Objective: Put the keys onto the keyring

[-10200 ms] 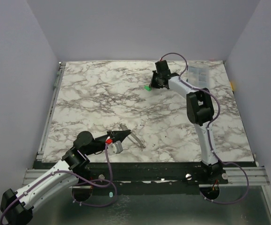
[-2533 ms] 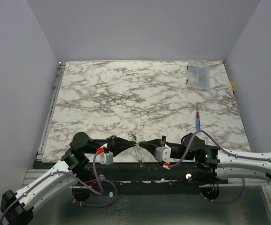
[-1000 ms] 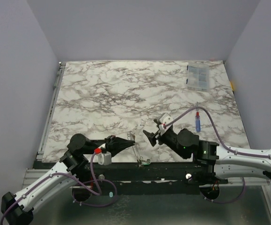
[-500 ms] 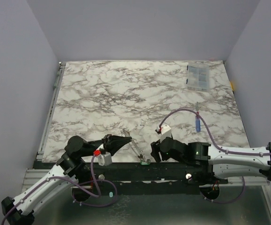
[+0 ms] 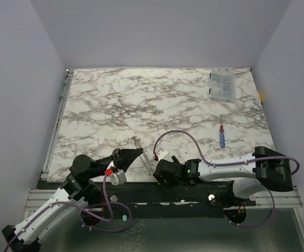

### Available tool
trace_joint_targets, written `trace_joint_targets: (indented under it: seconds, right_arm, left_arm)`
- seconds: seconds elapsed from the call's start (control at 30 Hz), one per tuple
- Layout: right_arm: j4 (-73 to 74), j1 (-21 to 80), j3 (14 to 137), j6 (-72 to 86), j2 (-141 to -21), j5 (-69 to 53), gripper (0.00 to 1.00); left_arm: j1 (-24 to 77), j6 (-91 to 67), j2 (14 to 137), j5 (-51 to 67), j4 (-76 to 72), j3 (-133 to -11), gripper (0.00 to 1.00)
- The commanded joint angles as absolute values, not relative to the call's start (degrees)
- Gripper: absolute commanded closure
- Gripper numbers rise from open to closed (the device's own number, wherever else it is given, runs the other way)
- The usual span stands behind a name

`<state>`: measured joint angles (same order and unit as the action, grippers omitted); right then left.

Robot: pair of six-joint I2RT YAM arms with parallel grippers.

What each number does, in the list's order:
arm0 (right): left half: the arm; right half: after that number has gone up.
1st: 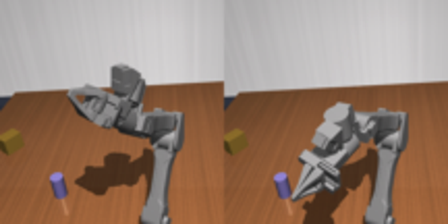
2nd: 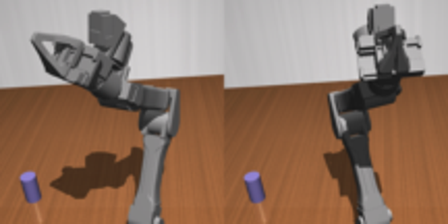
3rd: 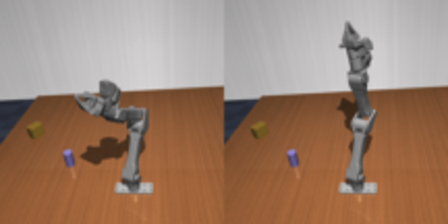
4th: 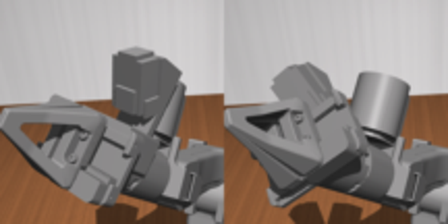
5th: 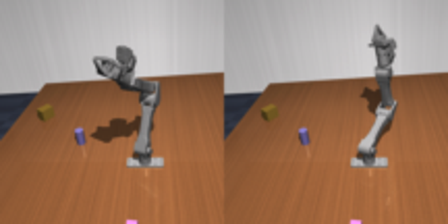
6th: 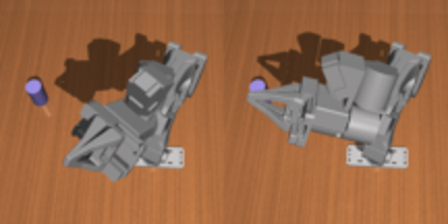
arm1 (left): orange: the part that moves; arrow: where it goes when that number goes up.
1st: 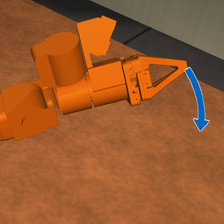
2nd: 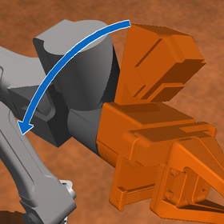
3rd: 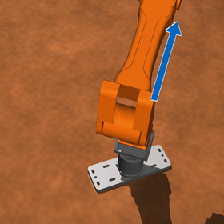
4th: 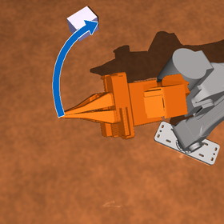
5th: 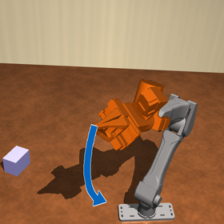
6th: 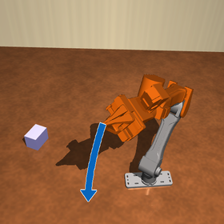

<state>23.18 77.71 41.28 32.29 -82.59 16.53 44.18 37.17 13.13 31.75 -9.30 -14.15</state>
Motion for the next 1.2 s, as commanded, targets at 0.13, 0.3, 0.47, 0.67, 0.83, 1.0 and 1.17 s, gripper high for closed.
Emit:
trace_joint_targets:
  seconds: [0.13, 0.3, 0.47, 0.67, 0.83, 1.0, 1.17]
  right_arm:
    - [25.23, 80.82, 46.4, 30.06, -87.83, 19.05, 0.17]
    - [29.4, 82.21, 50.11, 32.53, -93.93, 23.24, 0.2]
    - [34.79, 82.99, 53.67, 35.81, -98.07, 29.81, 0.35]
    - [37.83, 83.5, 55.45, 35.27, -100.28, 32.81, 0.76]
    - [38.79, 83.77, 55.75, 33.41, -100.41, 33.82, 0.99]
    - [38.85, 83.89, 56.21, 31.78, -97.45, 35.02, 0.99]
    - [38.15, 83.81, 56.46, 30.98, -93.59, 38.05, 1.0]
  left_arm:
    - [43.78, 38.23, 11.21, 29.47, -9.57, -15.4, 1.0]
    - [43.77, 38.5, 9.84, 27.71, -9.48, -15.29, 1.0]
    - [43.78, 38.62, 9.48, 27.13, -9.46, -15.21, 1.0]
    - [43.82, 38.58, 9.5, 27.07, -9.45, -15.21, 1.0]
    - [43.81, 38.59, 9.63, 26.98, -9.48, -15.12, 1.0]
    - [43.77, 38.69, 9.67, 26.89, -9.53, -15.12, 1.0]
    - [43.73, 38.78, 9.95, 26.89, -9.56, -15.12, 1.0]
